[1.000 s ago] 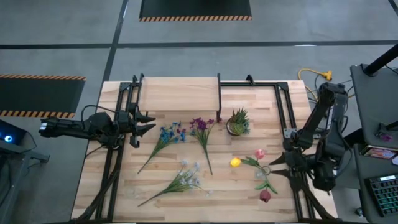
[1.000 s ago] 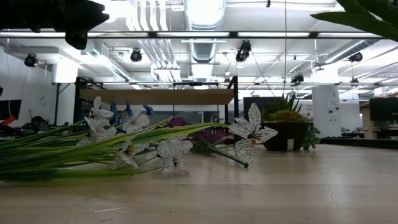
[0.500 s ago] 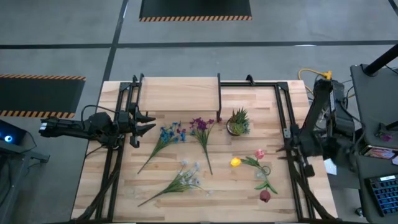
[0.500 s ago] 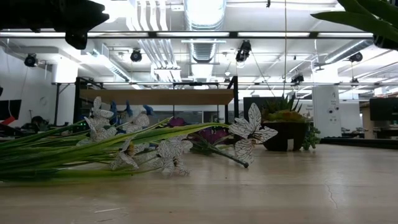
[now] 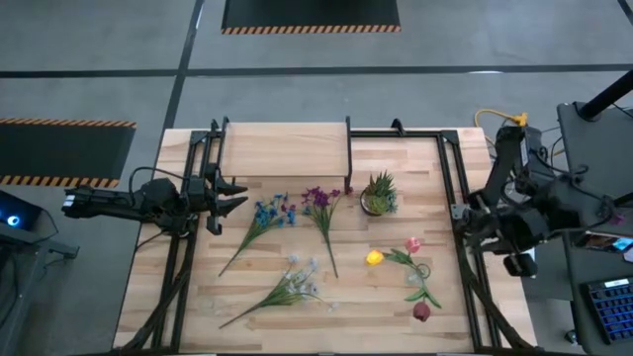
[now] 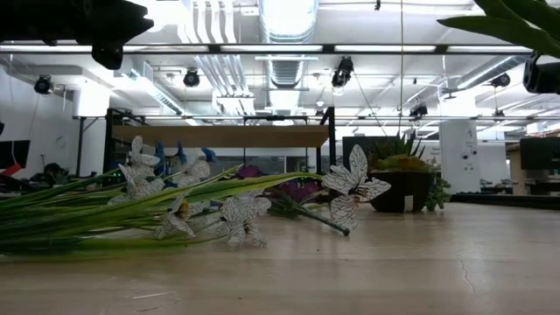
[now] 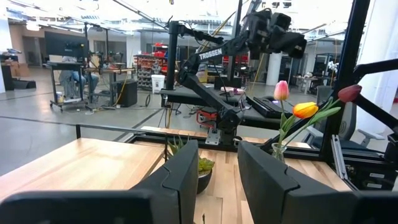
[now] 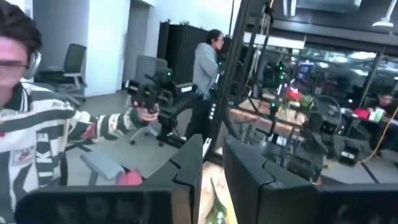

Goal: Pick and place flowers into a vace then onto a shelf
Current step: Put the blue flowers into the left transparent vase

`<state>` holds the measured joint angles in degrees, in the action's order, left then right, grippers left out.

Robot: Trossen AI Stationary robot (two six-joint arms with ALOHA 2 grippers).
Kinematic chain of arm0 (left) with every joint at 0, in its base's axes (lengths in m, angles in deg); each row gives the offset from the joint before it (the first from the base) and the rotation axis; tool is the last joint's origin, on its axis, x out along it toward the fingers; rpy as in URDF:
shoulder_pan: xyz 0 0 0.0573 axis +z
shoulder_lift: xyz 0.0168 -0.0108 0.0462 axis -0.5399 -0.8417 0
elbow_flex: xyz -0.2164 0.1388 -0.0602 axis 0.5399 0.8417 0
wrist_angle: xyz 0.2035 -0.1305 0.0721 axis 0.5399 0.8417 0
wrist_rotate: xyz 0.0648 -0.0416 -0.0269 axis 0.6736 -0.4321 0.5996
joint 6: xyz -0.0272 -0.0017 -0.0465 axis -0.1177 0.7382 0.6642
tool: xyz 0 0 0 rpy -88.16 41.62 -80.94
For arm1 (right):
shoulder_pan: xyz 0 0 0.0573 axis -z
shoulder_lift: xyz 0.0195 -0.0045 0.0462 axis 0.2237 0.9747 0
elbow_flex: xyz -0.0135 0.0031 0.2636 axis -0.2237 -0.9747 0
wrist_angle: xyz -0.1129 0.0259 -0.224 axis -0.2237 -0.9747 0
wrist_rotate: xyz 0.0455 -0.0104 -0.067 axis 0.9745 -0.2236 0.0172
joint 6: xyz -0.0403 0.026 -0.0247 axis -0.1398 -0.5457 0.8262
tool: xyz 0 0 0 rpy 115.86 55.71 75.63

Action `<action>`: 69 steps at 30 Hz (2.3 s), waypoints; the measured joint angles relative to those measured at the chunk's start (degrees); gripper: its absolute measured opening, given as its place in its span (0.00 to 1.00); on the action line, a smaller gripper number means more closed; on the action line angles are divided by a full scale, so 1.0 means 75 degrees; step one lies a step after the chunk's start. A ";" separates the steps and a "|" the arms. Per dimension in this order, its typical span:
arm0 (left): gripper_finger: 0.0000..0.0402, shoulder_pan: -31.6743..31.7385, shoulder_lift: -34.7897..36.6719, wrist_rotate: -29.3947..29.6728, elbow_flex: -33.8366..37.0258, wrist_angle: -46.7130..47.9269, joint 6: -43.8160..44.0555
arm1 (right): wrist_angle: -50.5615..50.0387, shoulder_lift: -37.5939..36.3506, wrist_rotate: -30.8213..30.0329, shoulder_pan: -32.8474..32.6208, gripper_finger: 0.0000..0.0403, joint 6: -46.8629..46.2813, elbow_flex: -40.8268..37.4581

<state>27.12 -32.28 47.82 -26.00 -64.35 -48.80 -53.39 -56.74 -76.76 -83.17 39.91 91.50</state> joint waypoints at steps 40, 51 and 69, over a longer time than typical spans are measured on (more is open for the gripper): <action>0.24 0.0001 -0.0003 0.0000 0.0002 0.0000 -0.0085 | -0.0108 0.0319 0.5819 0.8411 0.13 0.0105 -0.0457; 0.24 0.0001 -0.0005 0.0002 0.0166 0.0006 -0.0085 | 0.1838 -0.0524 0.6129 0.8840 0.13 -0.0932 -0.2875; 0.24 0.0000 0.0000 0.0000 0.0189 0.0000 -0.0082 | 0.3707 -0.2316 0.6064 0.8837 0.13 -0.1420 -0.5619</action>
<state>27.12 -32.28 47.82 -24.58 -64.35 -49.41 -25.59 -74.11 -31.28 -16.89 29.27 49.35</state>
